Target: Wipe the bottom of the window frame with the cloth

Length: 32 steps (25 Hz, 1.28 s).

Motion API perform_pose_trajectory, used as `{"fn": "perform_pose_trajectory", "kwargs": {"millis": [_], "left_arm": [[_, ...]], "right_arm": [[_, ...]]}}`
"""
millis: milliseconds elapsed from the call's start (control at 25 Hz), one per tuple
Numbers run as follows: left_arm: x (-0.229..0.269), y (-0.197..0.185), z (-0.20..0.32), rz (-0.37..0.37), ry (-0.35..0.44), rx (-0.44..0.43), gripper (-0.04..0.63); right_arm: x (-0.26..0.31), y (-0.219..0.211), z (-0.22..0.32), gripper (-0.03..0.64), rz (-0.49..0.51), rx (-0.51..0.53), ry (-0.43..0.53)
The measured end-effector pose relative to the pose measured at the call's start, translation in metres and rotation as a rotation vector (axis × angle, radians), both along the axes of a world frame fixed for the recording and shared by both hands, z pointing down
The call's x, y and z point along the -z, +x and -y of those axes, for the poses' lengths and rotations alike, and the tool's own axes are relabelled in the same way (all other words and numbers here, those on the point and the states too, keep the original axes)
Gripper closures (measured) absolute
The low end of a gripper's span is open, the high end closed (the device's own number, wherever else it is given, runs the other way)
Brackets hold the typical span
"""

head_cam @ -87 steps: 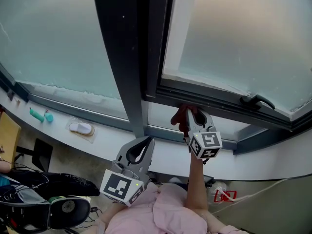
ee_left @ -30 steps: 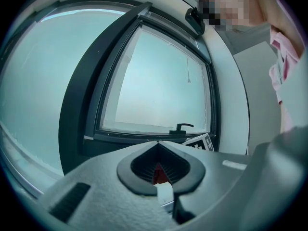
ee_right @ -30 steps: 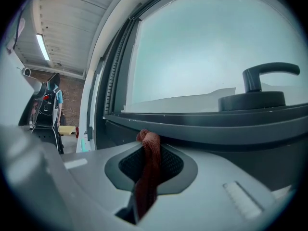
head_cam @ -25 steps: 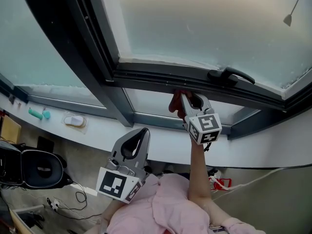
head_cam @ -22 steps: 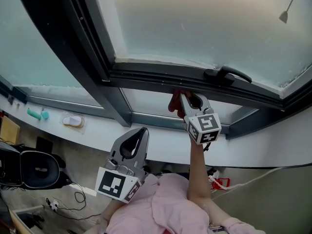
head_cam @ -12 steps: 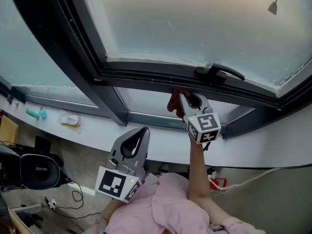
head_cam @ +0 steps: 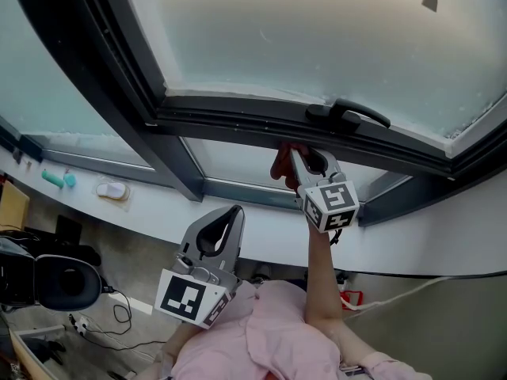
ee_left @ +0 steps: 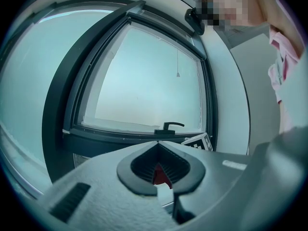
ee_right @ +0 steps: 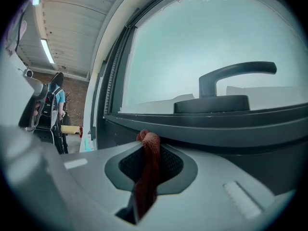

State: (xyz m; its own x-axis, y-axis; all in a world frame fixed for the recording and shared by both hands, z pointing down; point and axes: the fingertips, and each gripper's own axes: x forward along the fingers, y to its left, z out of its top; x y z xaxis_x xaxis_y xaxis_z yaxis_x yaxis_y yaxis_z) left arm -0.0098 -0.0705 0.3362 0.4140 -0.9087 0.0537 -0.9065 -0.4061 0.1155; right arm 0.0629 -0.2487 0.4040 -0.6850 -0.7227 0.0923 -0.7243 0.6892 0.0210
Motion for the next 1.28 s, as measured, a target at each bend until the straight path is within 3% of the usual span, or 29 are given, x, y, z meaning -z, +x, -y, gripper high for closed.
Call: {"fn": "perform_pose_trajectory", "kwargs": {"millis": [1280], "left_arm": [[-0.002, 0.025, 0.0, -0.01, 0.019, -0.015, 0.598]], "right_arm": [[-0.002, 0.064, 0.004, 0.572, 0.02, -0.091, -0.002]]}}
